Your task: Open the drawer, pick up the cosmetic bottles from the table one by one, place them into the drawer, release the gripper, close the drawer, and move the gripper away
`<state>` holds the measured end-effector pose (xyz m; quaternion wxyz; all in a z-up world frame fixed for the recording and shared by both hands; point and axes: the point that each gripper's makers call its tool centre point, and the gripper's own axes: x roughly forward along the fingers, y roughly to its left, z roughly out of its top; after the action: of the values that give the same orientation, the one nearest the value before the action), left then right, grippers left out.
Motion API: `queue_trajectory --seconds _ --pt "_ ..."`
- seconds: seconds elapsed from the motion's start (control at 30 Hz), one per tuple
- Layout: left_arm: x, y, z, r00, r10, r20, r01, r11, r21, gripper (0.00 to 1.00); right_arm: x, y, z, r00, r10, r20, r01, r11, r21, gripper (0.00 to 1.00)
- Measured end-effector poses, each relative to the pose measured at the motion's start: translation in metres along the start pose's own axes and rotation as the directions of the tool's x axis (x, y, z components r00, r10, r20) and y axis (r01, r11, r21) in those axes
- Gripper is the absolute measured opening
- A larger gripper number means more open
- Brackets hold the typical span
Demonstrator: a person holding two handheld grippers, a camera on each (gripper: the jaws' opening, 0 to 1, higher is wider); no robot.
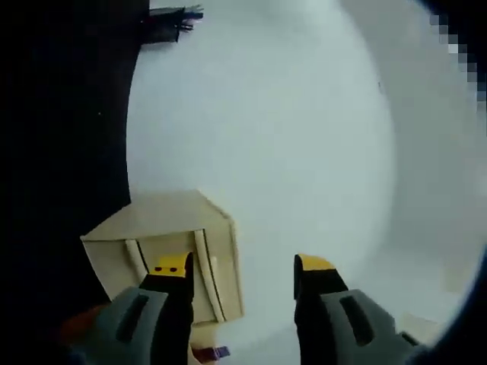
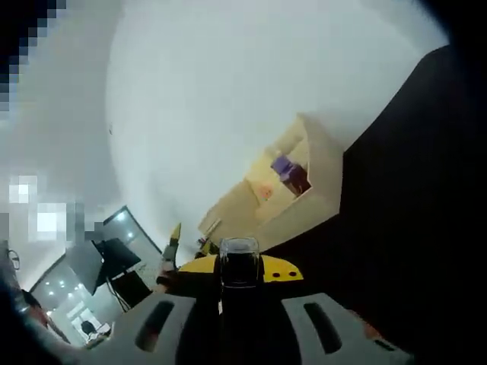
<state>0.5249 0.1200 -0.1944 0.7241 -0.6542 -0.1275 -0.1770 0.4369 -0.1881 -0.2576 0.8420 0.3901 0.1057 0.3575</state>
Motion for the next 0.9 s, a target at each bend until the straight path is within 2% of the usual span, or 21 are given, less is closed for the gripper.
queue_trajectory --seconds 0.13,0.33,0.47,0.67,0.77,0.9 --pt "0.0 -0.001 0.002 0.999 -0.029 0.034 0.032 0.997 -0.069 0.55 0.0 -0.001 0.0 1.0 0.0 0.0 0.0 1.0 0.0 0.16" --pt "-0.002 -0.006 0.003 0.998 -0.04 0.048 0.044 0.996 -0.073 0.56 -0.001 -0.001 0.001 1.0 -0.001 0.0 0.001 1.0 0.0 0.16" --pt "-0.003 -0.005 0.004 0.997 -0.041 0.068 0.049 0.99 -0.13 0.54 -0.001 -0.001 0.001 1.0 0.0 0.0 0.0 1.0 0.001 0.16" --pt "-0.002 0.001 0.005 0.998 -0.012 0.06 0.018 0.994 -0.11 0.45 -0.001 0.0 0.0 1.0 0.0 0.0 0.0 1.0 0.001 0.16" --pt "-0.005 0.006 0.005 0.998 0.015 0.058 -0.007 0.992 -0.129 0.36 -0.001 0.0 -0.001 1.0 -0.001 0.0 0.001 1.0 0.001 0.16" --pt "-0.006 0.012 0.003 0.998 0.049 0.05 -0.044 0.994 -0.096 0.26 -0.001 0.0 -0.001 1.0 -0.001 -0.001 0.001 1.0 0.003 0.16"
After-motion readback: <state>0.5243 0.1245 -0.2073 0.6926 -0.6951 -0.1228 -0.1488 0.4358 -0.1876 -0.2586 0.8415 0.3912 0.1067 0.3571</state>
